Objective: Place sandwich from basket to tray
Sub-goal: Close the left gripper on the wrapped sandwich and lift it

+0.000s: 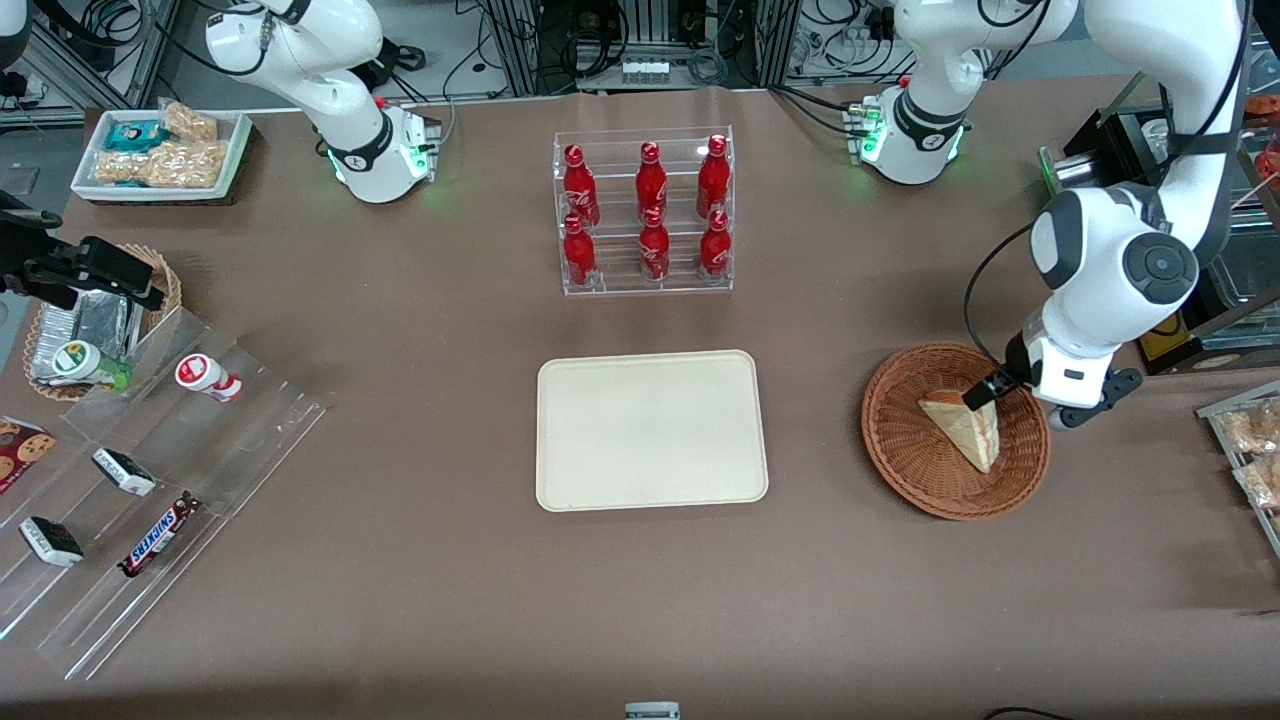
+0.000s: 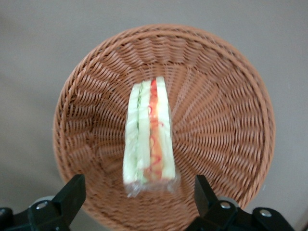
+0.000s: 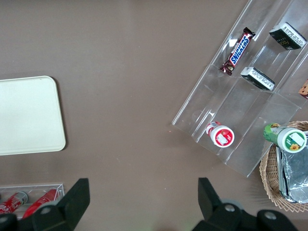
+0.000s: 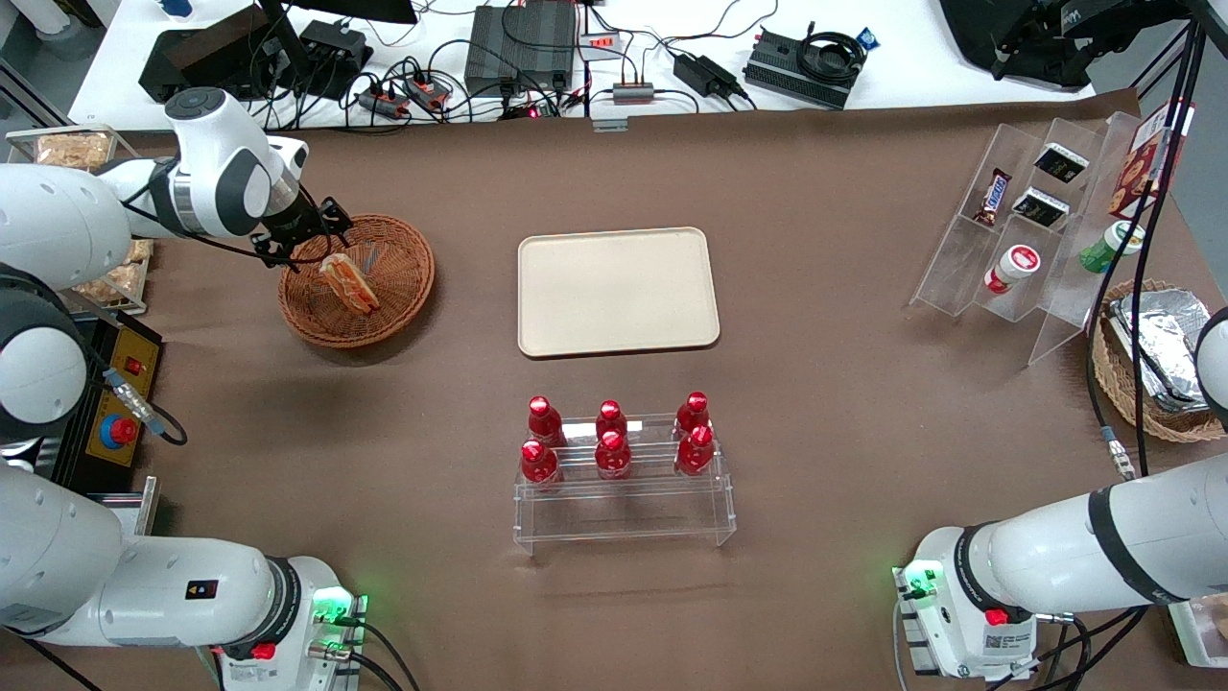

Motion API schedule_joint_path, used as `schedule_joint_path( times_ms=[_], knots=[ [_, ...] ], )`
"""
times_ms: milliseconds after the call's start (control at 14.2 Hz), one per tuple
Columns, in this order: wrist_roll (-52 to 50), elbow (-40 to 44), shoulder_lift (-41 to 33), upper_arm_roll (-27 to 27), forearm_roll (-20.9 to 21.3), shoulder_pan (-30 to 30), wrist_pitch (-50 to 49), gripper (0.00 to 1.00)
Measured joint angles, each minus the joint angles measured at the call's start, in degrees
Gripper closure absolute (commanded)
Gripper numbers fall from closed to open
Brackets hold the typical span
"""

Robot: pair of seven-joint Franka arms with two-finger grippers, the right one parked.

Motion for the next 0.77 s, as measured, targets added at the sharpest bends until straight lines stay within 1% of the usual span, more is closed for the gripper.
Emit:
schedule_joint_path(
  times_ms=[141,211,281,352,422,492,562,773],
  knots=[
    [-5.31,-0.04,2.0,-0.03,0.0,-0.01,2.72,0.01],
    [-6.43,-0.05,2.9,-0.03,0.0,-0.01,3.42,0.06],
    [-7.06,-0.06,3.72,-0.04,0.0,-0.01,4.01,0.18],
    [-7.4,-0.11,4.4,-0.03,0.0,-0.01,4.76,0.44],
    [-7.52,-0.38,4.98,-0.04,0.0,-0.01,5.73,0.73],
    [-7.59,-0.97,5.4,-0.04,0.0,-0.01,6.92,0.87],
    [-7.62,-1.55,5.58,-0.04,-0.01,-0.01,7.76,0.91],
    [-7.61,-1.29,5.23,-0.1,-0.01,-0.06,7.2,0.92]
  ],
)
